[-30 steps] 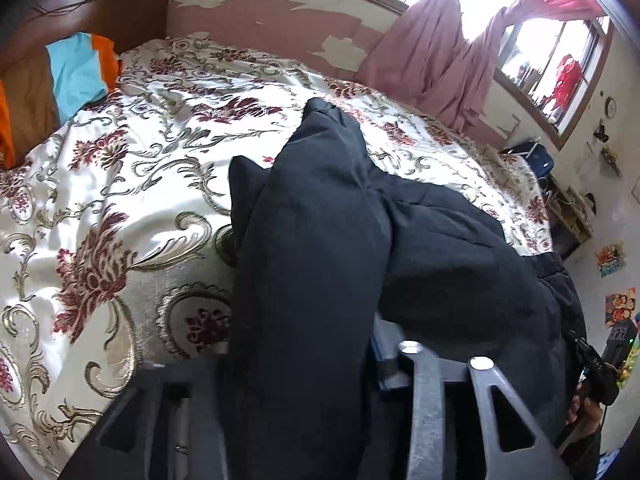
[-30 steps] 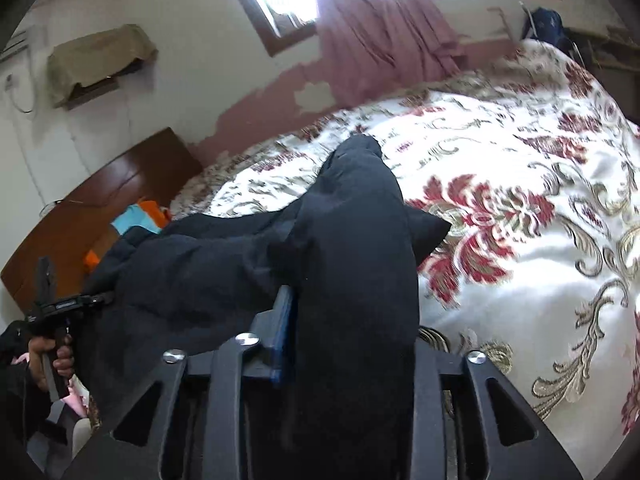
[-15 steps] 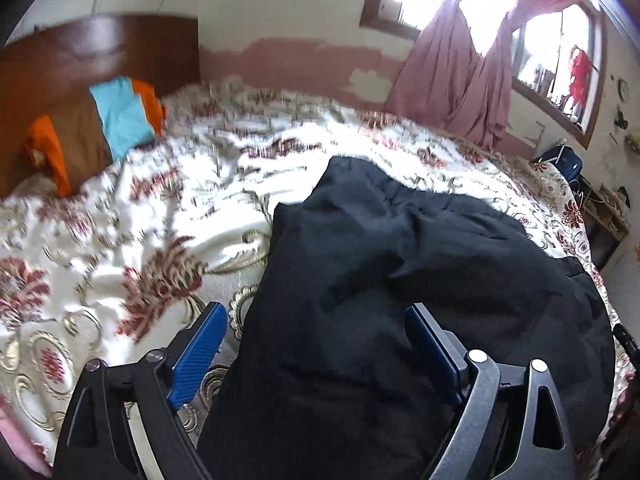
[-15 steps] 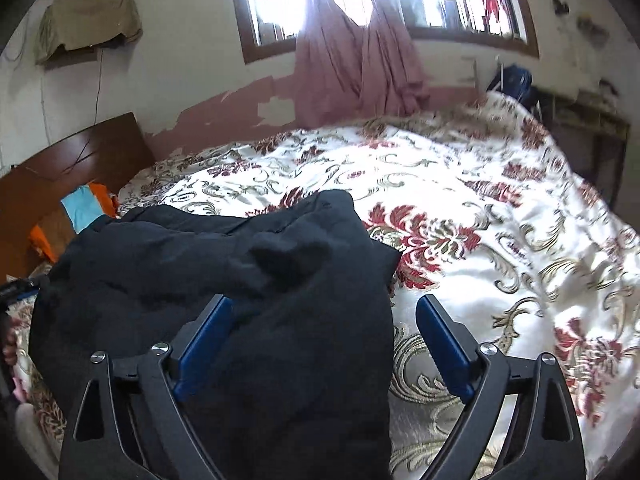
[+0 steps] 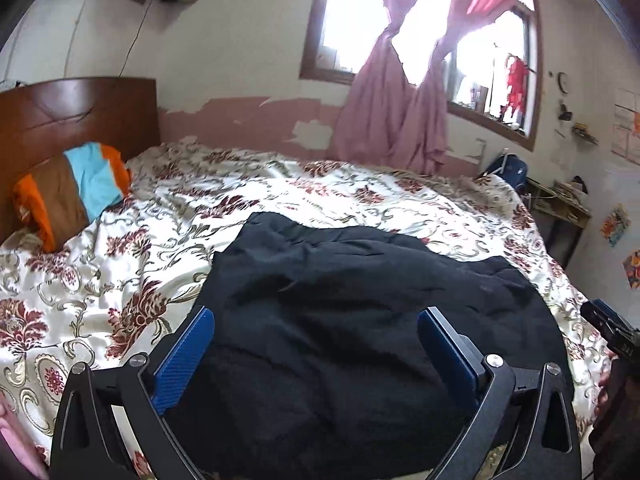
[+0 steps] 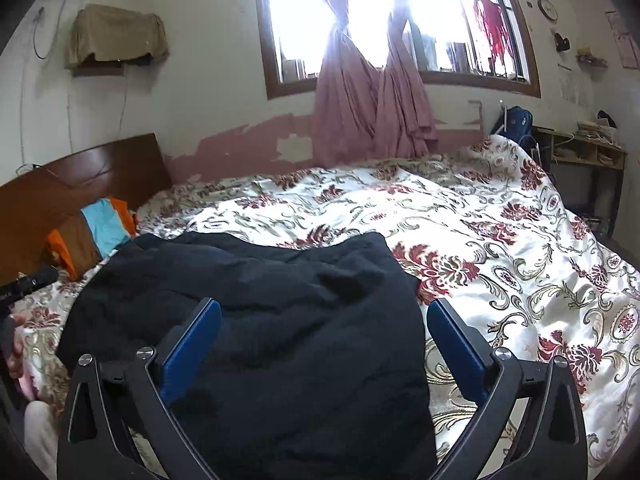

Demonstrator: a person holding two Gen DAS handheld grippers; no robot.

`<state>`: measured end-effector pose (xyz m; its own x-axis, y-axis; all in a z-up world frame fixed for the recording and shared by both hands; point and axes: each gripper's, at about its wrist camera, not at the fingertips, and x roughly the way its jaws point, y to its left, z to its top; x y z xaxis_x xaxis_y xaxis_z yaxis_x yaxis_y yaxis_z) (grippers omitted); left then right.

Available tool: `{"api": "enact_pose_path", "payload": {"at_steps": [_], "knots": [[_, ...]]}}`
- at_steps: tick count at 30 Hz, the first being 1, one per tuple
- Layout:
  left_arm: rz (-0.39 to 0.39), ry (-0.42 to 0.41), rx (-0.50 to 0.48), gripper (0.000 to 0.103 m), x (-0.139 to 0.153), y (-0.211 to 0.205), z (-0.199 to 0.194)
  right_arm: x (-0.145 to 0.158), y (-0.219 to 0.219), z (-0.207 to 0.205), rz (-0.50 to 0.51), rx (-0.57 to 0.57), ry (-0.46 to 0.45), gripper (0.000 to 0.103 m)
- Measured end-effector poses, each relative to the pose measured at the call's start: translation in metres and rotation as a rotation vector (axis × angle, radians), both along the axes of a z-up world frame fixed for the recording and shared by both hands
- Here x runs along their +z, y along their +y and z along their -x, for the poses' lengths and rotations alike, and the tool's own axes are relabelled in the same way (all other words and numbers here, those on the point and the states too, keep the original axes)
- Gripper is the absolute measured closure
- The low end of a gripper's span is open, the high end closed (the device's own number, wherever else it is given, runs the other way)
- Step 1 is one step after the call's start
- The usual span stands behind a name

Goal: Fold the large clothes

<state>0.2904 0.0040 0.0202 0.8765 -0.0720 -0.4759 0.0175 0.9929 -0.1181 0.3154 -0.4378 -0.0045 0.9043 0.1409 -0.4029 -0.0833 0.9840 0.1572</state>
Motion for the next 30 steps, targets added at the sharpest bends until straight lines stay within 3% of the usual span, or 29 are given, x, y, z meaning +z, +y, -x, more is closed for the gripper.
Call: {"api": "enact_pose_path", "payload": {"at_steps": [15, 30], "knots": [[-0.130, -0.083, -0.062, 0.000, 0.021, -0.046, 0.064, 0.035, 0.041, 0.057, 0.050, 0.081, -0.103, 0.002], [-0.086, -0.133, -0.043, 0.000, 0.025, -0.043, 0.121, 0.049, 0.072, 0.116, 0.096, 0.112, -0.169, 0.002]]}}
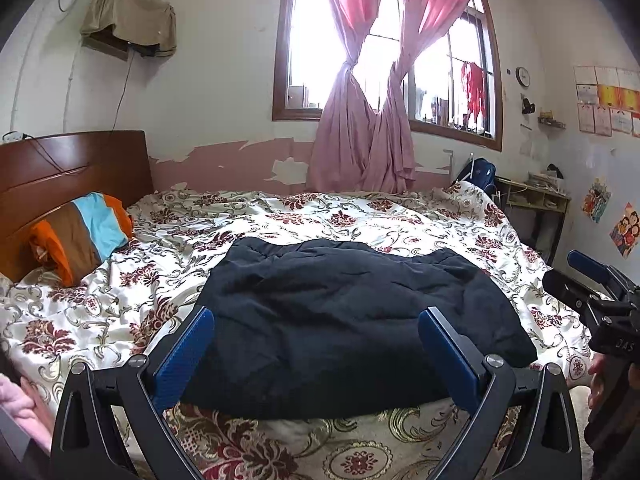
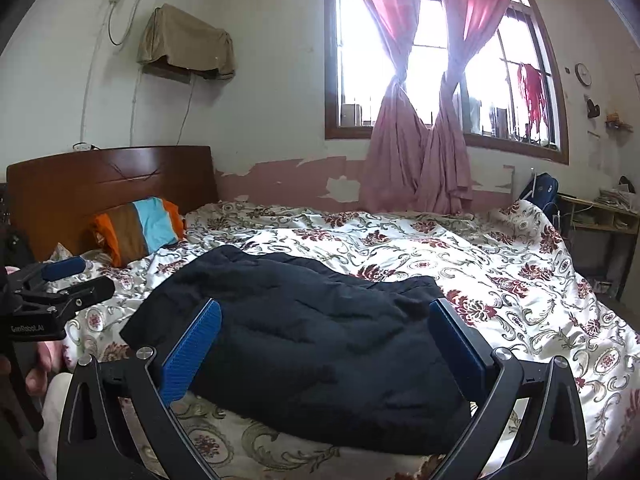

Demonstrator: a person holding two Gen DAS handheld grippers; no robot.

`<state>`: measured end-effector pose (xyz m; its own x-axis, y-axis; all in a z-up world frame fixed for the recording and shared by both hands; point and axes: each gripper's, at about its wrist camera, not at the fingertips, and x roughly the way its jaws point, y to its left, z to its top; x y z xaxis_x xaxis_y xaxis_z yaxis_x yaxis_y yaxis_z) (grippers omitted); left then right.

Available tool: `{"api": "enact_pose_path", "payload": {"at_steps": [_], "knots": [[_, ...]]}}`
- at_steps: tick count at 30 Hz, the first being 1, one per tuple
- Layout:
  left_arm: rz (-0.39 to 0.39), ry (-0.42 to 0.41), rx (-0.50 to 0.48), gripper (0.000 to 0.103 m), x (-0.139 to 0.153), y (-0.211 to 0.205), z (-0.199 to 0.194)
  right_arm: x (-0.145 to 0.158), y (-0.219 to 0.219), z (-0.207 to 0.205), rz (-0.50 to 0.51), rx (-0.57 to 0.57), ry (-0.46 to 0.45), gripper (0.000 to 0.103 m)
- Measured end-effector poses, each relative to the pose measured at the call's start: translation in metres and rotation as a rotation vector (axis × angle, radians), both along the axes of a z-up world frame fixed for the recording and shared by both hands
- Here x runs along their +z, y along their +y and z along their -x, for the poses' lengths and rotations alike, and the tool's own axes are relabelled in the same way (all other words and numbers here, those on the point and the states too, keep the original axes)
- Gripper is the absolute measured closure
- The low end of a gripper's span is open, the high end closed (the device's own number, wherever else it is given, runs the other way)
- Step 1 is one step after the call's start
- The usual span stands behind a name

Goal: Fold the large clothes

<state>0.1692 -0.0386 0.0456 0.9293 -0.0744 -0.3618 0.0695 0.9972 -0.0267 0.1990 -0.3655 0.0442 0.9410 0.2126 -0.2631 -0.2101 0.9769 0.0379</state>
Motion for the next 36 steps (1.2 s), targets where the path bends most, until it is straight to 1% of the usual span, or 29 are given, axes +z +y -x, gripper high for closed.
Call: {"api": "enact_pose_path", "payload": {"at_steps": [7, 11, 16, 19, 26, 36], "knots": [[-0.004, -0.011, 0.024, 0.000, -0.005, 0.004, 0.025, -0.001, 0.009, 0.023, 0.000, 0.015, 0.000, 0.002], [-0.008, 0.002, 0.037, 0.000, -0.012, 0.007, 0.037, -0.005, 0.015, 0.034, 0.011, 0.019, 0.005, 0.002], [0.007, 0.012, 0.053, 0.000, -0.017, 0.016, 0.049, -0.010, 0.017, 0.043, -0.010, 0.026, 0.019, 0.002], [0.006, 0.020, 0.053, 0.000, -0.021, 0.021, 0.053, -0.015, 0.019, 0.047, -0.023, 0.037, 0.025, 0.002], [0.032, 0.043, 0.068, 0.000, -0.033, 0.032, 0.059, -0.032, 0.025, 0.056, -0.024, 0.051, 0.041, 0.002], [0.013, 0.062, 0.075, 0.000, -0.055, 0.029, 0.065, -0.053, 0.026, 0.064, -0.029, 0.047, 0.059, 0.002]]}}
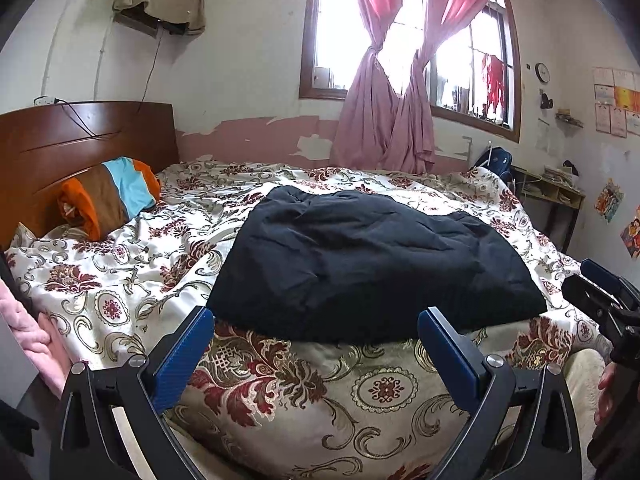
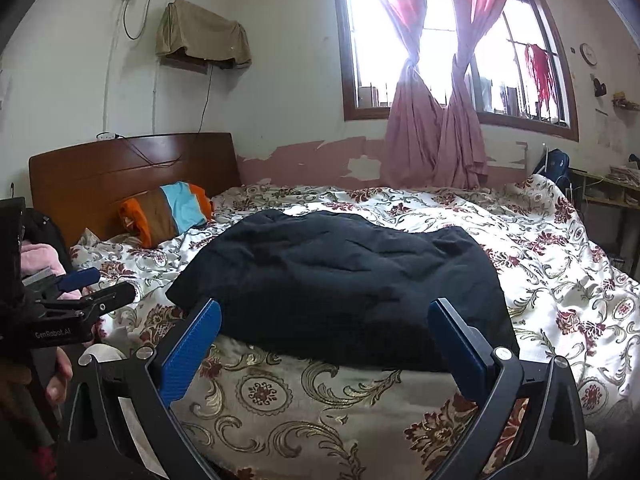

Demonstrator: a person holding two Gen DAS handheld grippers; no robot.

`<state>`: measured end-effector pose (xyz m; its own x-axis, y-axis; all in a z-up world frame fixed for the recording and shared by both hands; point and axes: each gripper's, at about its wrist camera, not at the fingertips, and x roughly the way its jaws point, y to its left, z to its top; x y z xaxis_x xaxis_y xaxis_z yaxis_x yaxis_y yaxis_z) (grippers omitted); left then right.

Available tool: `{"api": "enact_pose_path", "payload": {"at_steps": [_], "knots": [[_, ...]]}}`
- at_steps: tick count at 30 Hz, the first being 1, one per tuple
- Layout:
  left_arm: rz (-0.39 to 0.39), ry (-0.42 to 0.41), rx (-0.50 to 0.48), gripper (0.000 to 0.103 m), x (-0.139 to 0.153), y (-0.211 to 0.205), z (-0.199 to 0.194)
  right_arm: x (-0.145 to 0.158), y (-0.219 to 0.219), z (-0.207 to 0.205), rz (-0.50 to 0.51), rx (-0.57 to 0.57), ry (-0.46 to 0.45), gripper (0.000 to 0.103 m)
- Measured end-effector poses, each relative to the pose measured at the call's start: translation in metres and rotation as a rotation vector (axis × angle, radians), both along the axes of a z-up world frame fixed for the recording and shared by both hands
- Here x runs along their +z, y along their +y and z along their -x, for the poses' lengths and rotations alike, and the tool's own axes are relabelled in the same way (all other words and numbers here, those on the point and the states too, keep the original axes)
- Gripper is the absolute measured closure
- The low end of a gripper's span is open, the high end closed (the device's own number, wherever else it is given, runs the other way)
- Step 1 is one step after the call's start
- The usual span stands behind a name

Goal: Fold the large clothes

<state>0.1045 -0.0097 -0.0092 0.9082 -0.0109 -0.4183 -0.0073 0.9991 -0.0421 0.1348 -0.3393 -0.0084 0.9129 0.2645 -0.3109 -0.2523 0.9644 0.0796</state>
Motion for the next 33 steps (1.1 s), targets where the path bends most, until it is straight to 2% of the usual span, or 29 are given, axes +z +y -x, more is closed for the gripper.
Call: {"api": "enact_pose_path", "payload": {"at_steps": [10, 17, 33], "knots": [[-0.035, -0.007, -0.007, 0.000, -0.017, -0.007, 0.002, -0.020, -0.001, -0.002, -0.002, -0.030, 0.040, 0.002], [-0.045, 0.018, 0.000, 0.000, -0.029, -0.006, -0.001, -0.033, -0.006, -0.006, -0.006, -0.051, 0.077, 0.002], [-0.061, 0.006, 0.001, 0.000, -0.029, -0.008, 0.001, -0.036, -0.007, -0.006, -0.011, -0.060, 0.082, 0.002]]}}
